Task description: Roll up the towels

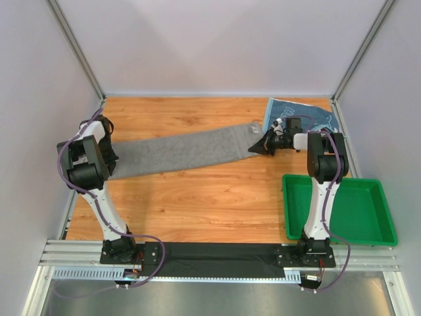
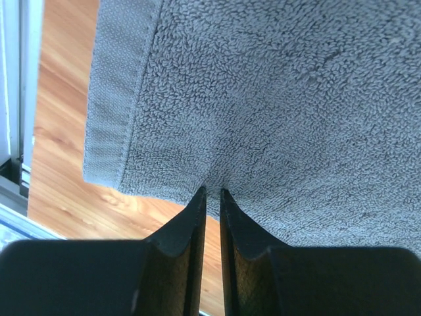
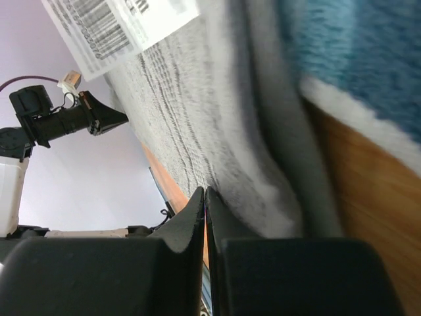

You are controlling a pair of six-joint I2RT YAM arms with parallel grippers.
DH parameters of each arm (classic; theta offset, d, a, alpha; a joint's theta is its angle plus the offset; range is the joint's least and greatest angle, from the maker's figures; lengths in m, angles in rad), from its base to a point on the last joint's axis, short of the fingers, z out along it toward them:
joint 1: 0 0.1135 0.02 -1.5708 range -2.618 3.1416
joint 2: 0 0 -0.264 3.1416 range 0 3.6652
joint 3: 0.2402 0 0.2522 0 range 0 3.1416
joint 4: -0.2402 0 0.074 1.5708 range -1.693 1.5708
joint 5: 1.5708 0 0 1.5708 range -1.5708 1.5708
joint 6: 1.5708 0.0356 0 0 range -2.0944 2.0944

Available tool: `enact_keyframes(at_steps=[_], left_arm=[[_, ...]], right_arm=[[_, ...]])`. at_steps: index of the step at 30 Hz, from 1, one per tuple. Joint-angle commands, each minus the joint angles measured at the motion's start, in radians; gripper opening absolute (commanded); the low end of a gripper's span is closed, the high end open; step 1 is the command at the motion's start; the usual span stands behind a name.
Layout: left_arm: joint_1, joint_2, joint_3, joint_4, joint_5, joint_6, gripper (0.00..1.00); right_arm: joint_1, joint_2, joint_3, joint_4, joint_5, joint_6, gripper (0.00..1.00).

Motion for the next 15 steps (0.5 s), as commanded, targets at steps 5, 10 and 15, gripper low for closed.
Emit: enact_keyframes(at_steps=[5,10,15], left_arm=[[0.020,0.003,0.024,-0.007,-0.015,0.019,0.19],[0.018,-0.050,0.013,0.010,0.013,0.010,0.25],[0.018,-0.150,0.002,0.023,0.058,-0.001,0.32]], right_arm=[[-0.092,-0.048,-0.005,-0.102,0.075,-0.090,0.02],[-0.106,-0.128,-0.002,-0.196,0.168,-0.150,0.01],[-0.106,-0.249,0.005,-0.274,0.250,-0.184,0.04]])
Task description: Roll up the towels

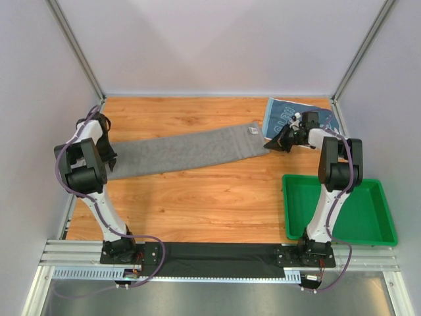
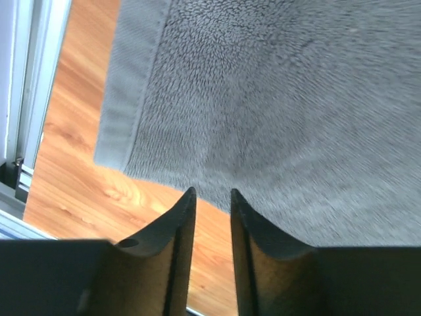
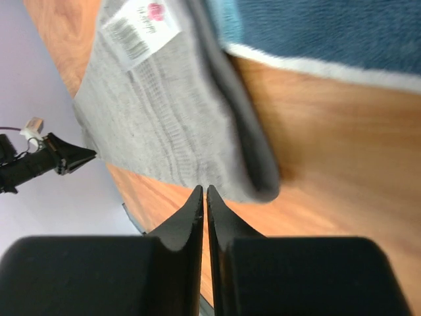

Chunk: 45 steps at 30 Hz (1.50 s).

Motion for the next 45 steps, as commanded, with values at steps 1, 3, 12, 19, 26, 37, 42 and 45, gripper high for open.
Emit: enact_keyframes(at_steps=[1,3,12,19,26,37,42,45], left_arm=[[0.004,-0.126,0.001,0.017,0.039,-0.006,0.36],[0.001,-0.192,-0.014,0.031,0.079,-0.006,0.45],[-0.018,-0.621,-0.115,0.056,0.344,-0.038,0.63],[-0.077,-0.960,-0.158,0.091,0.766,-0.181,0.66],[-0.155,-1.333,-0.310,0.589,0.966,-0.647,0.99],[-0.187,-1.298,-0.045,0.637,0.936,-0.896,1.00],[-0.192,-1.281,-0.069,0.709,0.930,-0.977,0.99],[-0.196,-1.277,-0.075,0.746,0.933,-0.985,1.00]], right_arm=[[0.006,-0.135,0.017,-0.099,0.100,-0.065,0.06],[0.006,-0.195,0.034,-0.151,0.150,-0.074,0.14],[0.007,-0.359,-0.064,-0.217,0.288,-0.063,0.51],[0.017,-0.384,-0.170,-0.191,0.394,-0.054,0.60],[0.023,-0.335,-0.227,-0.084,0.377,-0.014,0.61],[0.095,-0.211,-0.198,0.002,0.418,0.060,0.62],[0.132,-0.155,-0.167,0.033,0.438,0.099,0.61],[0.138,-0.131,-0.146,0.036,0.453,0.116,0.61]])
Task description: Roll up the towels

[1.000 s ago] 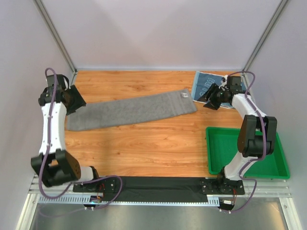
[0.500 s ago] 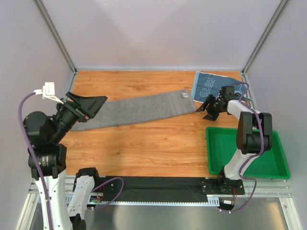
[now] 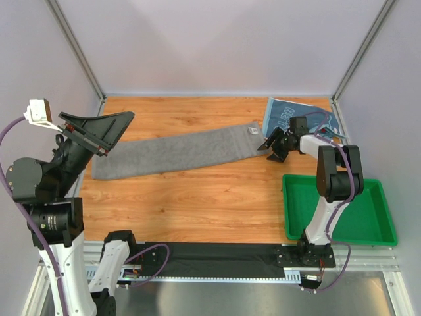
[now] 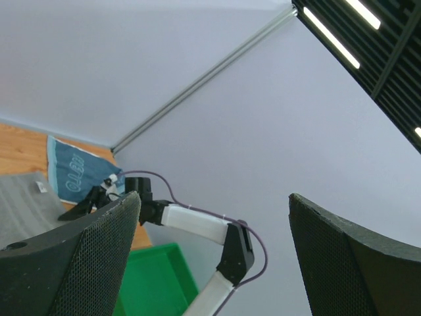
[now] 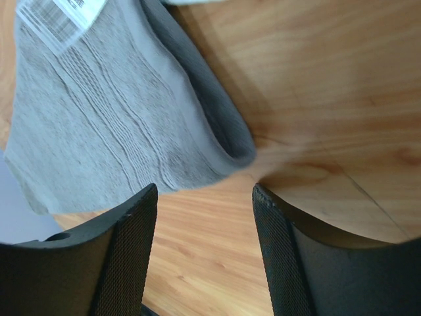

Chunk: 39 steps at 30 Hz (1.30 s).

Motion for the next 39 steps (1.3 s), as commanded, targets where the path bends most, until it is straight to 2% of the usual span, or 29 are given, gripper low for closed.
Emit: enact_keyframes(at_steps=[1,19,25,28,32,34,35,37,39], left_arm=[[-0.013,0.019,-0.001,0.074,0.022,-0.073,0.99],[-0.030,0.042,0.010,0.087,0.067,-0.092,1.00],[-0.035,0.031,0.008,0.064,0.067,-0.061,1.00],[-0.038,0.025,0.008,0.020,0.061,-0.020,0.99],[-0.038,0.008,-0.045,-0.042,0.049,0.060,0.99],[-0.038,-0.006,-0.080,-0.094,0.035,0.152,0.99],[-0.038,-0.011,-0.096,-0.111,0.029,0.186,1.00],[-0.039,-0.021,-0.119,-0.181,-0.003,0.261,0.99],[-0.038,-0.026,-0.134,-0.255,-0.045,0.399,0.99]], right_arm=[[0.013,0.058,0.021,0.028,0.076,0.029,0.61],[0.036,0.090,0.013,0.015,0.188,0.083,0.57],[0.036,0.080,0.010,0.015,0.211,0.102,0.51],[0.034,0.084,0.016,0.013,0.211,0.105,0.41],[0.034,0.098,0.038,0.004,0.210,0.105,0.18],[0.036,0.098,0.039,0.012,0.204,0.100,0.10],[0.036,0.097,0.039,0.013,0.205,0.100,0.03],[0.031,0.086,0.041,0.006,0.213,0.089,0.00],[0.023,0.071,0.059,-0.022,0.228,0.071,0.00]])
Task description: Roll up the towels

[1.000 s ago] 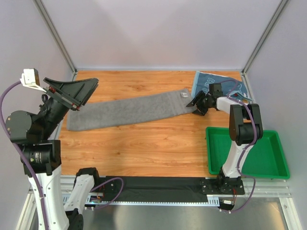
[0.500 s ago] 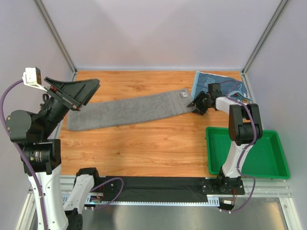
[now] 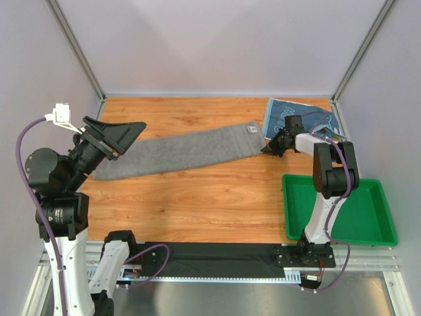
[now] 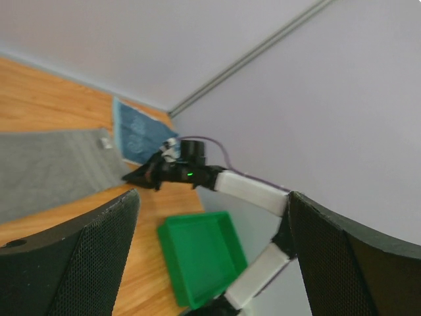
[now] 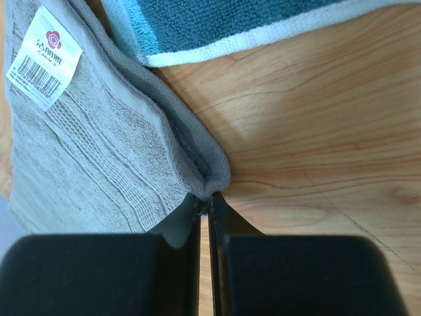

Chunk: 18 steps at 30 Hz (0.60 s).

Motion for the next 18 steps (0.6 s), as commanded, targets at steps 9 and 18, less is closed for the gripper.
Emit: enact_keyframes(at_steps=[9,18], left_arm=[[-0.007,-0.084,-0.118,-0.360,-0.284,0.466,0.96],[-0.007,-0.171,-0.292,-0.462,-0.423,0.554,0.91]], right_arm=[[-0.049,-0.117,0.108,-0.262,0.259,-0.186,0.00],[-0.004,-0.163,0.284,-0.352,0.240,-0.273,0.00]])
